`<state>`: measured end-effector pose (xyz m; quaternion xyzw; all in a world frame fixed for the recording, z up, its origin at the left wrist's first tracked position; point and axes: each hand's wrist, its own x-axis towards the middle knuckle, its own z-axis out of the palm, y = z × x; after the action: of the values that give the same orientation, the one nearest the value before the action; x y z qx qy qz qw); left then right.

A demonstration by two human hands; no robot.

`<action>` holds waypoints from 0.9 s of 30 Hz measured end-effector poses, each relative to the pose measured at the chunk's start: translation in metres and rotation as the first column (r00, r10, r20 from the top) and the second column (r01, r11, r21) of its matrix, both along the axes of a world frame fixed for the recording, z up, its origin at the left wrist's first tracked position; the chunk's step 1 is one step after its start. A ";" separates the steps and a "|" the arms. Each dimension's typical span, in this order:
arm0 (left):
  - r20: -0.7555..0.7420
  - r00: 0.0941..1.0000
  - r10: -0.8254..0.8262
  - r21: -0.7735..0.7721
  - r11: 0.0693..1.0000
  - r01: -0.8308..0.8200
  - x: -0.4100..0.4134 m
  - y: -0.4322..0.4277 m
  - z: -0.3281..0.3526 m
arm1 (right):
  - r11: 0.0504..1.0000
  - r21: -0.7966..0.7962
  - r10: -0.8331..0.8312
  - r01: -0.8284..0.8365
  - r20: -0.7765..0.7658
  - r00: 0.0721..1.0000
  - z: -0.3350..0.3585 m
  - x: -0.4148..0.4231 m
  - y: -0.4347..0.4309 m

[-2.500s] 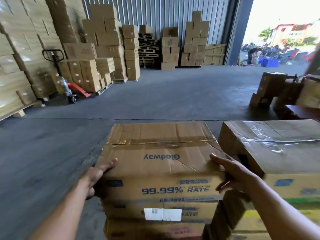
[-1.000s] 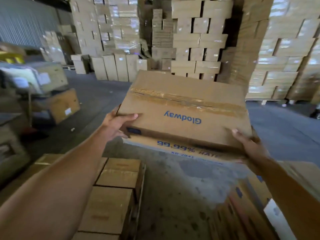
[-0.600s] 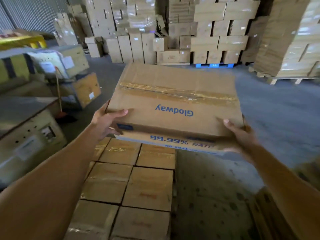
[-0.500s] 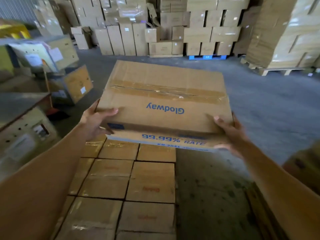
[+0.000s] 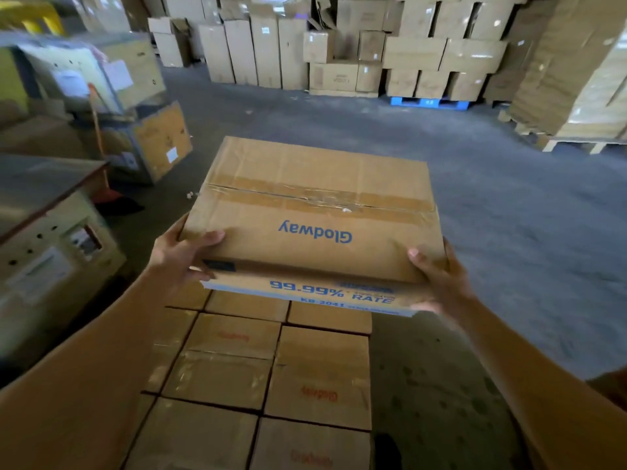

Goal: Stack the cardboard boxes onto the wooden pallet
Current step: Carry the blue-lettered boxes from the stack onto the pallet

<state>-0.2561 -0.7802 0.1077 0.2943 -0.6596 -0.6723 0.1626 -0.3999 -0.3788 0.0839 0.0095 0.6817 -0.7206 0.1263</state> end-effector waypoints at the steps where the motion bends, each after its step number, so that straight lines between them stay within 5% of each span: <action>1: 0.009 1.000 0.019 0.006 1.000 -0.019 -0.008 -0.007 -0.007 | 1.000 -0.012 0.023 -0.023 0.014 1.000 -0.010 -0.015 -0.009; 11: 0.182 0.960 0.213 0.016 0.976 -0.219 -0.095 -0.067 -0.111 | 0.988 0.018 0.151 -0.156 0.168 0.974 -0.129 -0.138 -0.091; 27: 0.206 0.969 0.134 0.119 0.980 -0.161 -0.150 -0.237 -0.331 | 0.987 0.161 -0.028 -0.023 0.309 0.951 -0.323 -0.126 -0.223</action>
<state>-0.4064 -1.0175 -0.2234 0.4180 -0.6016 -0.6689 0.1259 -0.5256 -0.6021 -0.2388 0.1336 0.7099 -0.6522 0.2296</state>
